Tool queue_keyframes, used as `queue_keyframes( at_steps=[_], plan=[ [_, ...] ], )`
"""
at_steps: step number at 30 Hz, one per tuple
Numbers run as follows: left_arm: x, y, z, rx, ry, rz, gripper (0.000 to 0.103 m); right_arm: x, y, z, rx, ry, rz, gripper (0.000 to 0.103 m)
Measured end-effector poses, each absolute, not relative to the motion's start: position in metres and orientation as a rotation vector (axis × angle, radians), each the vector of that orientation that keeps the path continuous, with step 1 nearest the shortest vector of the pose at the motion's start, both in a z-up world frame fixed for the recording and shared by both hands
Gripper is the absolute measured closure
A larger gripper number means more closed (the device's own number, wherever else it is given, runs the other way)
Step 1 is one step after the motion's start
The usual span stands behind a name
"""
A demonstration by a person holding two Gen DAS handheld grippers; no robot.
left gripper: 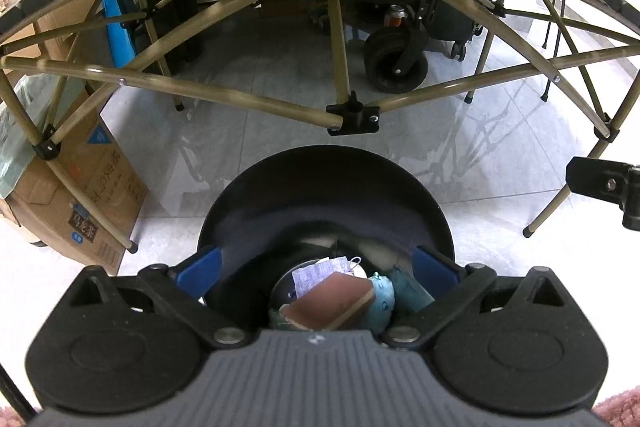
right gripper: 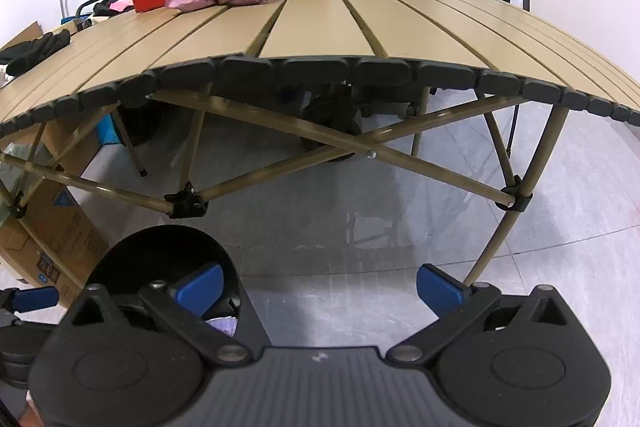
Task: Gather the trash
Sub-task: 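Open the left gripper to release the pink sponge into the bin, then raise both tools from the bin toward the plush and scrunchie on the table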
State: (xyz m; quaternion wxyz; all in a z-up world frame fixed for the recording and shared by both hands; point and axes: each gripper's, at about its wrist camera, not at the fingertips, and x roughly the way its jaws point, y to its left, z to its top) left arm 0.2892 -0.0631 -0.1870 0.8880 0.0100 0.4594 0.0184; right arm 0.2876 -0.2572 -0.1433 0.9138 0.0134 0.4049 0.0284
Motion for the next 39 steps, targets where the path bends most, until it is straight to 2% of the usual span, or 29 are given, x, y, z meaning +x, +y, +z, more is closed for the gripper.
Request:
queue_keyframes(
  at_steps=[17,39],
  plan=[
    [0.278,-0.057,-0.169,-0.005,0.913,0.039,0.0,0.279,-0.252,-0.136,0.031,0.807,0.093,0.0],
    [0.224,-0.011,-0.087,-0.113,0.649,0.049,0.0,0.231,-0.253,-0.067,0.146,0.521,0.25,0.0]
  ],
)
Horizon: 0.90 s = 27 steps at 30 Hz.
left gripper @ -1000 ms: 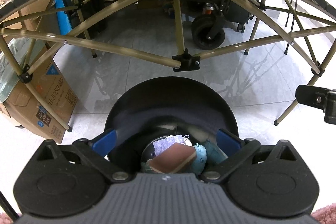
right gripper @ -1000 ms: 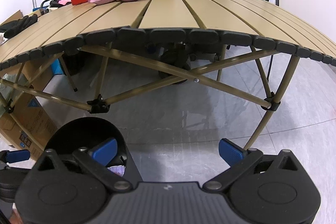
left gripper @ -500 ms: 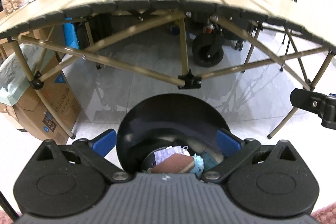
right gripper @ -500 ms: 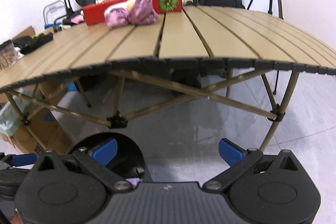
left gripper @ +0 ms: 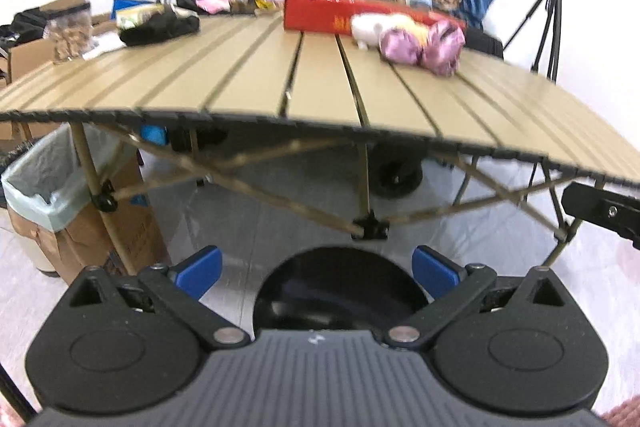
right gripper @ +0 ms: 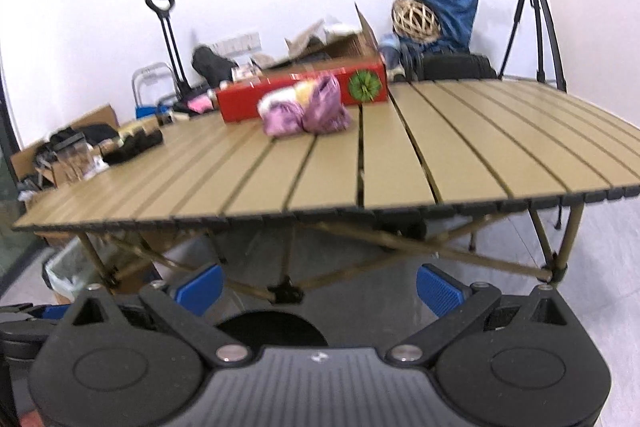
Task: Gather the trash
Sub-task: 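Raise both tools from the bin toward the plush and scrunchie on the table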
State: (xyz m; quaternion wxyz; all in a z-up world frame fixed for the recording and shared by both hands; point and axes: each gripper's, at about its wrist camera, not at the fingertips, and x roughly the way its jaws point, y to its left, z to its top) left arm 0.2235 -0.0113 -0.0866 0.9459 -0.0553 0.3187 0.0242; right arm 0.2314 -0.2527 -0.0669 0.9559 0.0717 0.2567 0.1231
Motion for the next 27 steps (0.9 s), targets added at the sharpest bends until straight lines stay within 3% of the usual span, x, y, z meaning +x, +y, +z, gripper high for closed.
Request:
queue_keyframes(
  at_steps=[9,27],
  plan=[
    [0.226,-0.003,-0.052,-0.123,0.51,0.077,0.0,0.236,-0.247,-0.047,0.15,0.433,0.266,0.0],
    [0.303,0.035,-0.005,-0.159,0.423,0.125,0.0,0.304,-0.218,-0.016,0.075,0.337,0.245,0.0]
  ],
)
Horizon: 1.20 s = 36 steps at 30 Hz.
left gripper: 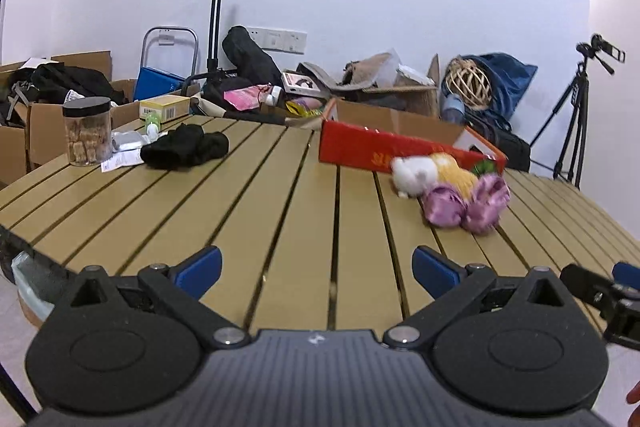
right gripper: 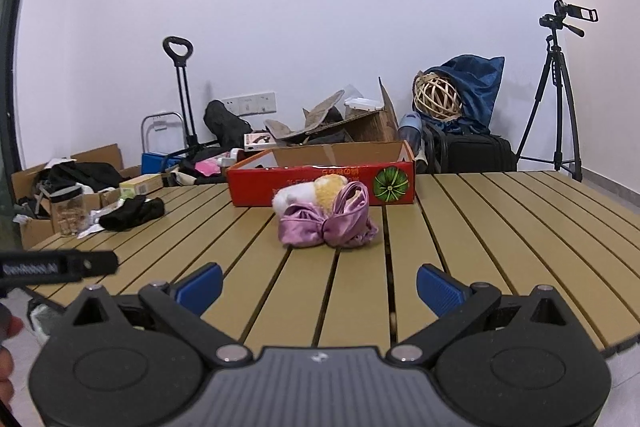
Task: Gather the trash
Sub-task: 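Raise both tools from the bin toward the plush and scrunchie on the table, then close the right gripper on the pink satin scrunchie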
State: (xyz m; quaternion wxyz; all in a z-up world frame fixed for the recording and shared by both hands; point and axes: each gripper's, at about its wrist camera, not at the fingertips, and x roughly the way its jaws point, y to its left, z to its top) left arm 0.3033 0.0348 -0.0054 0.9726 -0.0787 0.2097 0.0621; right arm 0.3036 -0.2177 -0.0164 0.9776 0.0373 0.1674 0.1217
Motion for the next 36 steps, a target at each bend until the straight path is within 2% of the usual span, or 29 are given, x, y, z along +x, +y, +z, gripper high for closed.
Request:
queue_keyframes(
  at_steps=[24,36],
  plan=[
    [0.396,0.098,0.011,-0.139,0.449,0.166,0.0,0.493,-0.146,-0.023,0.055,0.543,0.111,0.0],
    [0.414,0.106,0.006,-0.179,0.48,0.158,0.0,0.539,-0.142,-0.04,0.12,0.649,0.085,0.0]
  ],
)
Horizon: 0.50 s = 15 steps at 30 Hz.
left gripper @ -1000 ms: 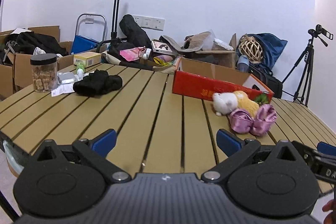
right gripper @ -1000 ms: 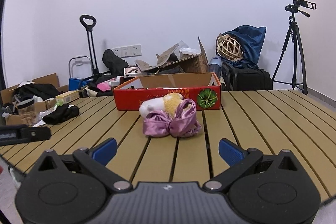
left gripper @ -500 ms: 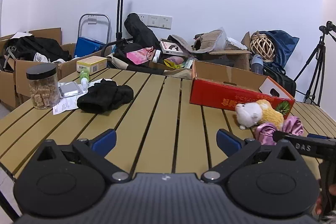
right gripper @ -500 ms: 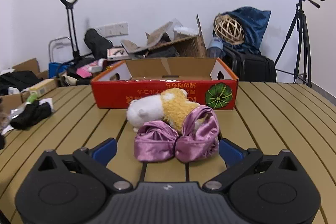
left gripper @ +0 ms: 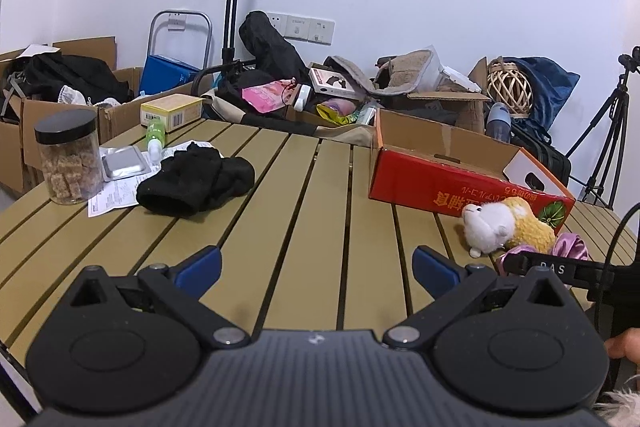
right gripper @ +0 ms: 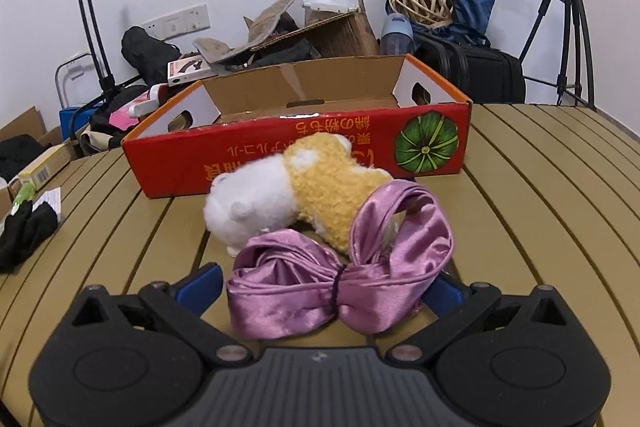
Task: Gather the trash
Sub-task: 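Close the right gripper on the pink satin scrunchie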
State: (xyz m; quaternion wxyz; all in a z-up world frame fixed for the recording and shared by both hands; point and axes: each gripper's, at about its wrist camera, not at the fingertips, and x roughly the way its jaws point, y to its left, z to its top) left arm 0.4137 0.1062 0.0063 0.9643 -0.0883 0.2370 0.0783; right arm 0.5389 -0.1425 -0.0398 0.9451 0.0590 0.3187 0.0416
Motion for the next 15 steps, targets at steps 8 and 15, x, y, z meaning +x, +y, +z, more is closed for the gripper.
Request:
queue_keyframes(
  at_steps=[8,15],
  plan=[
    [0.4162,0.1025,0.0041,-0.181,0.488,0.147,0.0,0.5411,-0.1385,-0.0401,0.089,0.64,0.085,0.016],
    [0.4188,0.099,0.0018,-0.18,0.5,0.141,0.0,0.536,-0.142,-0.0374,0.101,0.635,0.097,0.039]
  ],
)
